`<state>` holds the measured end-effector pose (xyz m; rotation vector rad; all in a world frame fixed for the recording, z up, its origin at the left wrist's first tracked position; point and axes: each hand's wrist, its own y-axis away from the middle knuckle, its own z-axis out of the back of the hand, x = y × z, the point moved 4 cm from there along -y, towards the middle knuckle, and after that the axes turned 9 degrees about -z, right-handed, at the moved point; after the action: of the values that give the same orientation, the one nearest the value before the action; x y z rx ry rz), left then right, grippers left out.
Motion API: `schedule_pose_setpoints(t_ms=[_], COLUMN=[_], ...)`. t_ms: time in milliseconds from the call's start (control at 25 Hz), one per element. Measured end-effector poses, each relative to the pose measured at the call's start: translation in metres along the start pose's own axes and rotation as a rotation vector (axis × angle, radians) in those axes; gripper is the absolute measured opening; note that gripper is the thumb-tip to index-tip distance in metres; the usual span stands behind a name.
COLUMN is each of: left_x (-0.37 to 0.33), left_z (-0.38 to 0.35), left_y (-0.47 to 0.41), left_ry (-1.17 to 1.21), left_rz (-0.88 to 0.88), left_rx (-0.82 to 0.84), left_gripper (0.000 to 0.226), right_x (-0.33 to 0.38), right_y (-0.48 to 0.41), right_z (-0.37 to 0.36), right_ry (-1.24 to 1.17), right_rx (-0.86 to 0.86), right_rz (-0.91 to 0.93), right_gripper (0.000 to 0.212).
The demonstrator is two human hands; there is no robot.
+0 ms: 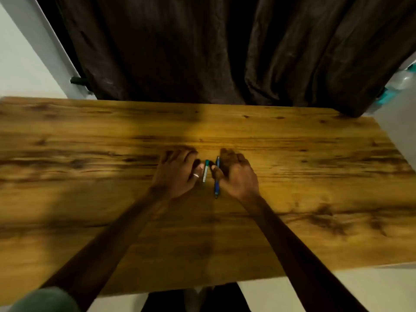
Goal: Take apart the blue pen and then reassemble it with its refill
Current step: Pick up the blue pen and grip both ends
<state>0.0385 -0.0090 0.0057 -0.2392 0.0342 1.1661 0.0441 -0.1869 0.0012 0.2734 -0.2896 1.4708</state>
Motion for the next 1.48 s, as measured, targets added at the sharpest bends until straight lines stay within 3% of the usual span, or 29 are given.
schedule_pose_setpoints(t_ms=[160,480,680,840,1040,1280,1480], left_x=[0.000,-0.015,-0.022,-0.032,-0.042,-0.032,-0.035], left_z=[-0.020,-0.036,-0.039,-0.037,-0.042,-0.053,-0.051], left_y=[-0.007,0.002,0.011,0.023,0.029,0.020,0.022], left_ry=[-0.029,-0.042,-0.017,0.247,0.612,0.901,0.914], left_rz=[-0.055,-0.190,-0.223,-0.155,-0.003,0.070,0.083], left_rx=[-0.200,-0.459,-0.470,-0.505,-0.501,-0.445,-0.413], left_gripper=[0.036,0.043,0.035,0.016,0.016,0.024,0.026], right_x=[-0.001,0.012,0.005,-0.005,-0.011,-0.011,-0.017], right_y=[-0.020,-0.020,-0.022,0.001,-0.004,0.005,0.001], right_z=[-0.018,-0.032,-0.028,-0.023,-0.023,-0.011,-0.019], right_ry=[0.009,0.017,0.015,-0.320,-0.929,-1.151,-1.335], right_rx=[-0.065,-0.138,-0.157,-0.204,0.094,0.314,0.338], right_rz=[0.114,0.361,0.235,0.167,0.035,0.058,0.028], right_gripper=[0.042,0.030,0.029,0.029,0.009,0.012,0.009])
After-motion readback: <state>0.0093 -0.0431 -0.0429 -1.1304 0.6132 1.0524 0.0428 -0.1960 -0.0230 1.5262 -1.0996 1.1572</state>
